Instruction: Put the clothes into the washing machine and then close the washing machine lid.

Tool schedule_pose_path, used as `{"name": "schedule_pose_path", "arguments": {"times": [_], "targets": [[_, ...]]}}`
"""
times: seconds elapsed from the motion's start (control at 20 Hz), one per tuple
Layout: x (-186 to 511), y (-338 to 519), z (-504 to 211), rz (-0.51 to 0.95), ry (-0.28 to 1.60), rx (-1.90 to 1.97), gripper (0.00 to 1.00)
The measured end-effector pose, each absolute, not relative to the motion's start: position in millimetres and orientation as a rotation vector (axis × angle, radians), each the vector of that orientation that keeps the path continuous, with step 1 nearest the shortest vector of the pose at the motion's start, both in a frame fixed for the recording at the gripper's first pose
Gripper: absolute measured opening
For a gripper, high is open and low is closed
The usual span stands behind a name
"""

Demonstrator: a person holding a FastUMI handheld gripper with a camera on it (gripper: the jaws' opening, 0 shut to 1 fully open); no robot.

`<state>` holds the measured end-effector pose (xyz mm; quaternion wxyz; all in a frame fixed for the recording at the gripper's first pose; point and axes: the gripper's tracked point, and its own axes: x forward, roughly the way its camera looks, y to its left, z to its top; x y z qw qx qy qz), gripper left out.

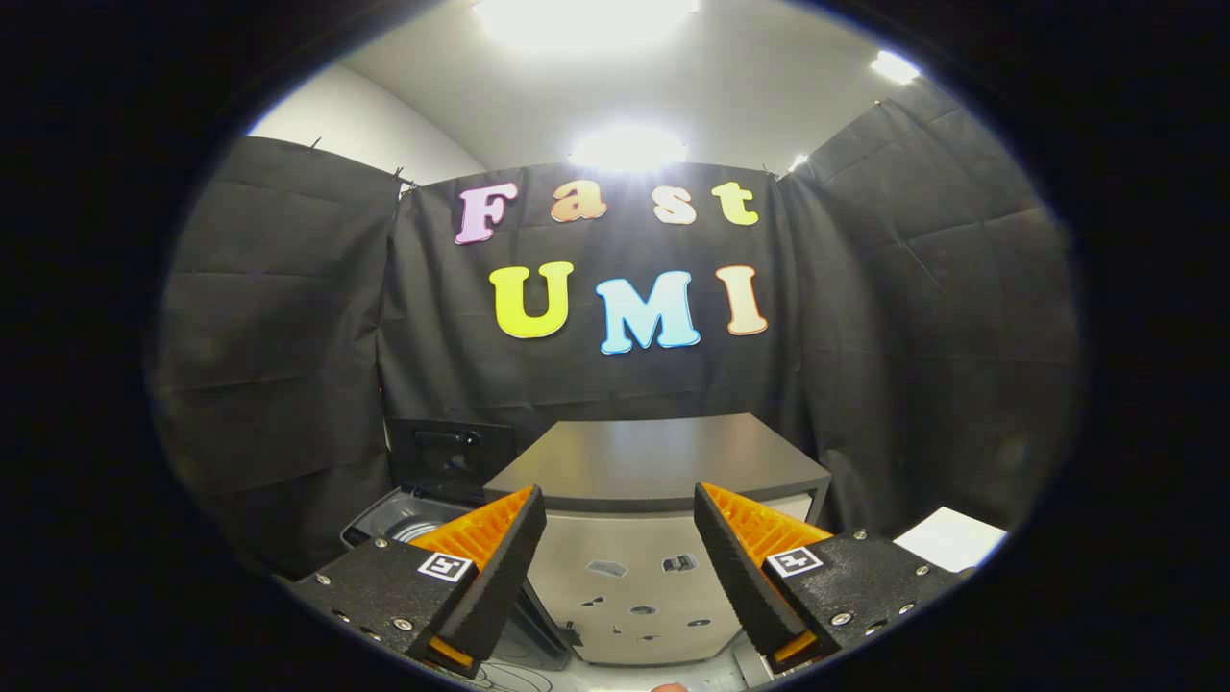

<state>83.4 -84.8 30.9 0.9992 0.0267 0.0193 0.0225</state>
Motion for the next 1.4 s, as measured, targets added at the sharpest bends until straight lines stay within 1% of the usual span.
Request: {"name": "schedule_pose_path", "arguments": {"times": [0.4,1.4], "targets": [[68,-81,-7,0.065,0.076,0.049,0.96],[71,-72,-10,0.096,0.085,0.039,0.96]]}}
